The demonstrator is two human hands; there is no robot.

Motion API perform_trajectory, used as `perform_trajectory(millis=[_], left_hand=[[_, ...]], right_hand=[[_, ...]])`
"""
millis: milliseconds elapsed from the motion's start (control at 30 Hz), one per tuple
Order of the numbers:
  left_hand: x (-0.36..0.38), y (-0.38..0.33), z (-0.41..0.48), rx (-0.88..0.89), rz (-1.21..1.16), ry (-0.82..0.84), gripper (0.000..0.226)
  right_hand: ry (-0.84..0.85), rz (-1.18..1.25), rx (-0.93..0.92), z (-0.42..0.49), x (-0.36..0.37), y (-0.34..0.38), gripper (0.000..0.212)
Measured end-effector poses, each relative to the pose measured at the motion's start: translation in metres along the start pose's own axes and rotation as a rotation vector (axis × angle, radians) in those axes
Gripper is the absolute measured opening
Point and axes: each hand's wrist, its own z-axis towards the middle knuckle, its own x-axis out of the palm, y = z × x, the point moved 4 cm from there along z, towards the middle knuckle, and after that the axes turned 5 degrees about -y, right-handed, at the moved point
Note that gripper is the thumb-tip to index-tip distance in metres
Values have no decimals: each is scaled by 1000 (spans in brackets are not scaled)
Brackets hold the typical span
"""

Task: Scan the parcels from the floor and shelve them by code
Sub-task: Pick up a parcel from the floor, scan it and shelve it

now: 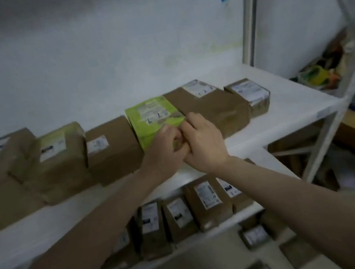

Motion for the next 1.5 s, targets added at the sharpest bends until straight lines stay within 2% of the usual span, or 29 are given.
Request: perform_trajectory(millis=[67, 200, 333, 433, 567, 667, 767, 900, 1033, 1167, 1400, 1500], left_hand=[[51, 5, -24, -79, -37, 76, 20], [157, 4, -80, -182, -111, 242, 21], [269, 14, -143, -313, -221, 433, 14], [346, 25, -197, -470, -296, 547, 17], [430, 70, -262, -730, -214, 650, 34], [485, 122, -296, -782, -95, 725, 38], [534, 172, -314, -833, 31, 740, 50], [605, 214, -333, -822, 168, 777, 67], [686, 232, -353, -660, 264, 852, 79], [768, 257, -374, -515, 364, 872, 90], [885, 310, -413, -434, 440, 933, 119], [915, 329, -429, -395, 534, 1009, 116]], right_hand=[[91, 7, 54, -49, 1, -24, 10], [281, -6, 159, -155, 1, -73, 19], [483, -66, 290, -268, -2, -116, 18], [641, -114, 409, -352, 5, -142, 24], [797, -191, 643, -456, 25, -186, 16], [817, -240, 864, -525, 41, -225, 17], [913, -285, 1052, -596, 62, -257, 26], [1008, -266, 1256, -683, 96, -283, 43], [1033, -199, 1360, -753, 141, -297, 55], [981, -150, 1430, -811, 185, -321, 56], [850, -126, 1508, -888, 233, -370, 53], [816, -130, 1533, -909, 237, -382, 51]])
